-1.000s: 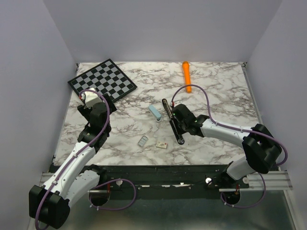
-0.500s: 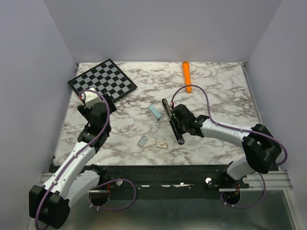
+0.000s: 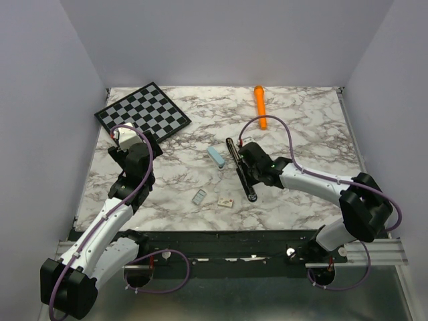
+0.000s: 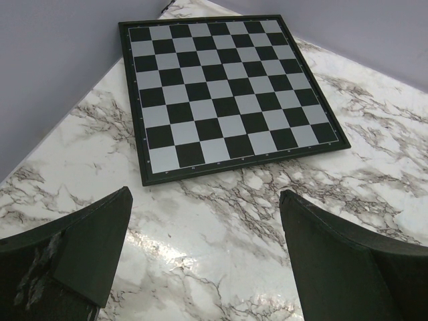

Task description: Load the staples into the stapler

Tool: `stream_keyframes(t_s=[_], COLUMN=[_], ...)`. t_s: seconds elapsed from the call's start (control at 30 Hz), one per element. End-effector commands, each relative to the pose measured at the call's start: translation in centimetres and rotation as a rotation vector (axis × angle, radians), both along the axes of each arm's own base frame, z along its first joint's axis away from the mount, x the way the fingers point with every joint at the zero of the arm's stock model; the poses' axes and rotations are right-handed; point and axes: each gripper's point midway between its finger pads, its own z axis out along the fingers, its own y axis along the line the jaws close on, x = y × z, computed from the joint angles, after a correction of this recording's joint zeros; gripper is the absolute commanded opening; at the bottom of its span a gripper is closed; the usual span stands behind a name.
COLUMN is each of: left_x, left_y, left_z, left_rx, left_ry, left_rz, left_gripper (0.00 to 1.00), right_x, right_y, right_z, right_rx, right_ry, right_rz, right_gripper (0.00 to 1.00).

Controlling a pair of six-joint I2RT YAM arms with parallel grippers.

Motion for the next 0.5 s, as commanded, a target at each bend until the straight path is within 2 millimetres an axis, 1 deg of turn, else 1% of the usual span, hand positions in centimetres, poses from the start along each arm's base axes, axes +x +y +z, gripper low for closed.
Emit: stream_keyframes(t_s=[0.0, 0.03, 0.1, 0.17, 0.2, 0.27, 0.3, 0.47], left_x=[0.2, 0.2, 0.2, 0.2, 0.2, 0.2, 0.2, 0.2], left_y=[-0.1, -0.1, -0.1, -0.1, -0.1, -0.1, -0.1, -0.2], left_z=[0.8, 0.8, 0.8, 0.9, 0.9, 0.9, 0.8, 0.9], left_rx=[-0.013, -0.013, -0.015, -0.016, -0.016, -0.016, -0.015, -0.018], left_ry=[-0.028, -0.029, -0.030, -0.031, -0.031, -0.031, -0.030, -0.033], left_rz=[-0.009, -0.008, -0.009, -0.009, -0.009, -0.010, -0.010, -0.011], left_gripper=[0.99, 0.99, 0.99, 0.99, 0.99, 0.99, 0.99, 0.99], right_x=[0.5, 0.3, 0.4, 0.2, 0.3, -0.1, -0.1, -0.3], right_y=[0.4, 0.2, 0.5, 0.4, 0.8, 0.8, 0.8, 0.7], right_z=[1.7, 1.6, 1.8, 1.5, 1.8, 1.5, 1.1, 0.6], right_rx=[0.005, -0.009, -0.012, -0.033, -0.028, -0.042, -0.053, -0.086], right_ry=[0.009, 0.023, 0.033, 0.066, 0.070, 0.103, 0.118, 0.160], right_rz=[-0.005, -0.005, -0.002, -0.006, -0.005, 0.001, 0.002, 0.001], right_gripper=[0.33, 0.33, 0.33, 0.33, 0.33, 0.34, 0.34, 0.34])
